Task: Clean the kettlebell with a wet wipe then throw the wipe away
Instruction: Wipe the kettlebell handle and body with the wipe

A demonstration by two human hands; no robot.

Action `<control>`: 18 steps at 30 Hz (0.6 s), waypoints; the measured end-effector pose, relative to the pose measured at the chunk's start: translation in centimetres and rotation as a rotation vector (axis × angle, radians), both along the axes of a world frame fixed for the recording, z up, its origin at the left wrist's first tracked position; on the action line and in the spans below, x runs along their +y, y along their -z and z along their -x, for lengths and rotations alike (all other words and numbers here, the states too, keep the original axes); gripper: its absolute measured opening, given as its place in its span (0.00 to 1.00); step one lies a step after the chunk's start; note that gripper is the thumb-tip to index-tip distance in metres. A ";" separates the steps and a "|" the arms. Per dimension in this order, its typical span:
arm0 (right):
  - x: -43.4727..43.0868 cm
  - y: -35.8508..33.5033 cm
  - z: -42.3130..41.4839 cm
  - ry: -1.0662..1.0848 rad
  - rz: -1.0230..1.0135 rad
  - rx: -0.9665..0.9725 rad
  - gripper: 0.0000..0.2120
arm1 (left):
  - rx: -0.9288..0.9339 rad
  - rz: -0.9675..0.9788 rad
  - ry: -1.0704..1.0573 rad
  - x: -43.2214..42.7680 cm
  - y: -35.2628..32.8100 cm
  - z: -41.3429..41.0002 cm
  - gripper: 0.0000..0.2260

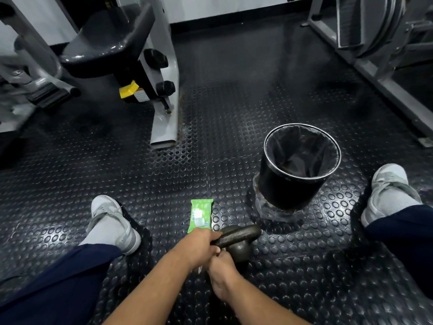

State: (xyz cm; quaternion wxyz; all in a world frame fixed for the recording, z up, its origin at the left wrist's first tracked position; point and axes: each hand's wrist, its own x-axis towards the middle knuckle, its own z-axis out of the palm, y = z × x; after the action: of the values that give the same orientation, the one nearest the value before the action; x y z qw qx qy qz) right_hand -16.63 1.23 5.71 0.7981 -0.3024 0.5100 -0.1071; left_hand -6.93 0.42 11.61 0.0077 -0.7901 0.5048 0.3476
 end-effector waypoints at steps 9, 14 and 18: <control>1.4 -0.6 0.2 -0.076 0.041 -0.006 0.12 | 0.028 -0.009 0.003 0.0 -0.1 -0.4 0.20; -0.4 -1.1 0.4 -0.013 -0.001 0.089 0.11 | 0.058 -0.005 0.007 0.0 -0.7 -0.1 0.17; 0.0 -0.8 -0.8 -0.004 -0.029 0.145 0.13 | 0.076 -0.010 0.001 -0.1 -0.7 -0.3 0.15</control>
State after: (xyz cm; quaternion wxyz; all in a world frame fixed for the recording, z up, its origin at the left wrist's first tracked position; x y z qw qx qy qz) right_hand -15.84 1.24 6.54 0.7637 -0.2987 0.5673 -0.0758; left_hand -6.59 0.32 12.33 -0.0071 -0.7761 0.5035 0.3797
